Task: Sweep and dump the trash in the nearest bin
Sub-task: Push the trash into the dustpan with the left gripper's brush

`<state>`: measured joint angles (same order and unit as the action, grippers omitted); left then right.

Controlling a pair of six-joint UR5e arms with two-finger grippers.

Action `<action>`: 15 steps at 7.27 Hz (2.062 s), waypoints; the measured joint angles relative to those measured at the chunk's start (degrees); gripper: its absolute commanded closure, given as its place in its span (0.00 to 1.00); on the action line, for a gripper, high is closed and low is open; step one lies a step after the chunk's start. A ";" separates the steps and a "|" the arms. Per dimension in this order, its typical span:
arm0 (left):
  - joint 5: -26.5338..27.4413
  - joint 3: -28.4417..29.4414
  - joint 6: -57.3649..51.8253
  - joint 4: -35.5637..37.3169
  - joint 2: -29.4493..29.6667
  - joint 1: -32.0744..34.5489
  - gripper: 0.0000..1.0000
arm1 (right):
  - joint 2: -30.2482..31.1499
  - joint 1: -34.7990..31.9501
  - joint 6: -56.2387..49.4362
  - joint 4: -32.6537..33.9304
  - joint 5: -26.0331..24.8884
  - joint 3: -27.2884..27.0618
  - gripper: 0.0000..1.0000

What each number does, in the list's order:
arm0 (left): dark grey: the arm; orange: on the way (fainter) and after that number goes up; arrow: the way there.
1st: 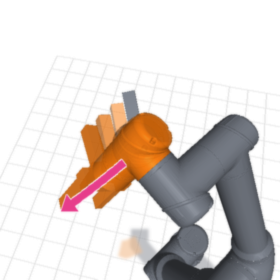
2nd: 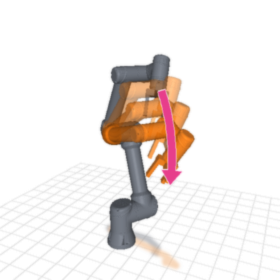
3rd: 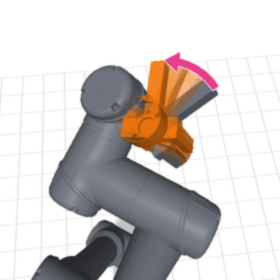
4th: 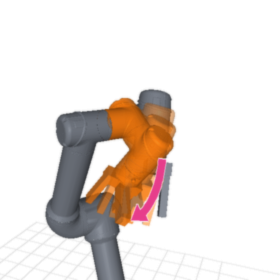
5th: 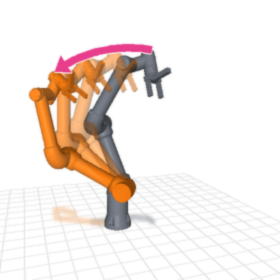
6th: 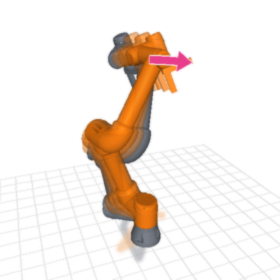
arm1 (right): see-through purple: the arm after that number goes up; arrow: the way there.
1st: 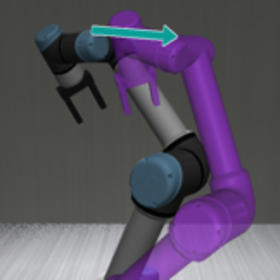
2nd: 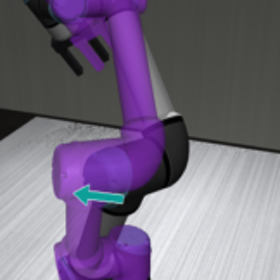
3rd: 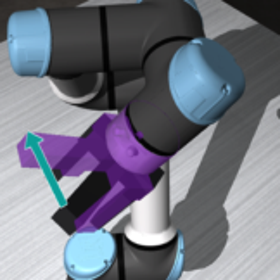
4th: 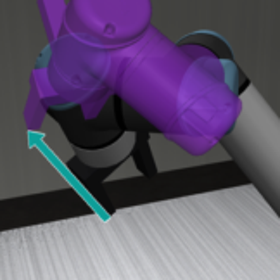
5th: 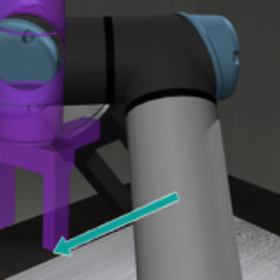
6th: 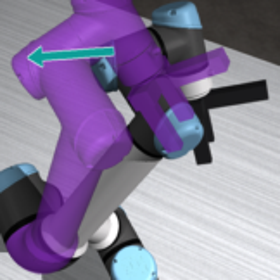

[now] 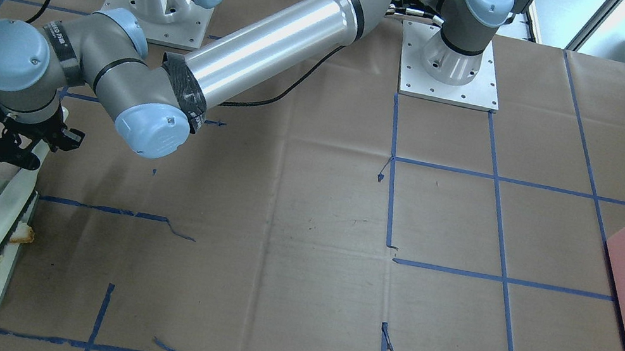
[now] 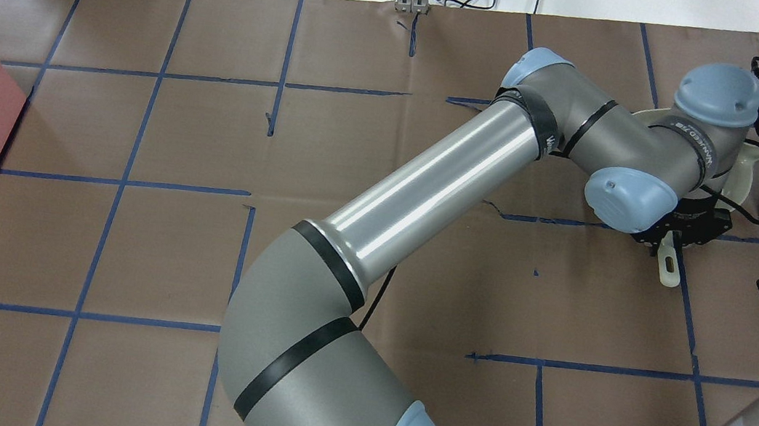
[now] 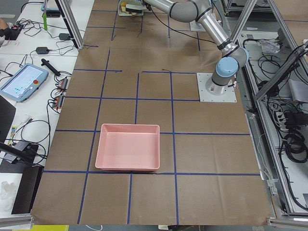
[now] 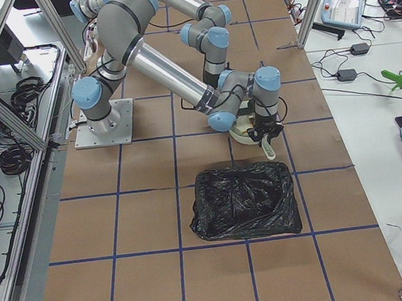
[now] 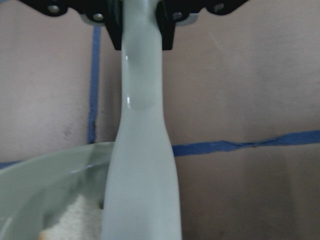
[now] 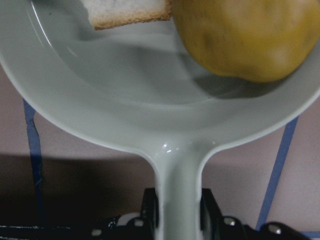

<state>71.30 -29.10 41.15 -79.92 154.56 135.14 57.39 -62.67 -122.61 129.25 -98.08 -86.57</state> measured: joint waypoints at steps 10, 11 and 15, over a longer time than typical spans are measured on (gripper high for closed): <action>-10.84 -1.86 0.15 -0.49 -3.49 0.82 0.97 | -0.13 0.00 1.34 -2.29 0.67 -0.21 1.00; -10.71 -3.57 0.05 -1.54 -4.90 0.77 0.97 | -0.11 0.00 1.38 -2.44 0.69 -0.19 1.00; -2.03 -12.73 -0.04 -5.10 -13.64 -1.74 0.97 | -0.23 0.00 1.41 -2.59 0.72 -0.18 1.00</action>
<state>69.27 -41.83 41.11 -85.02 140.92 133.41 57.17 -62.67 -121.20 126.66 -97.36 -86.75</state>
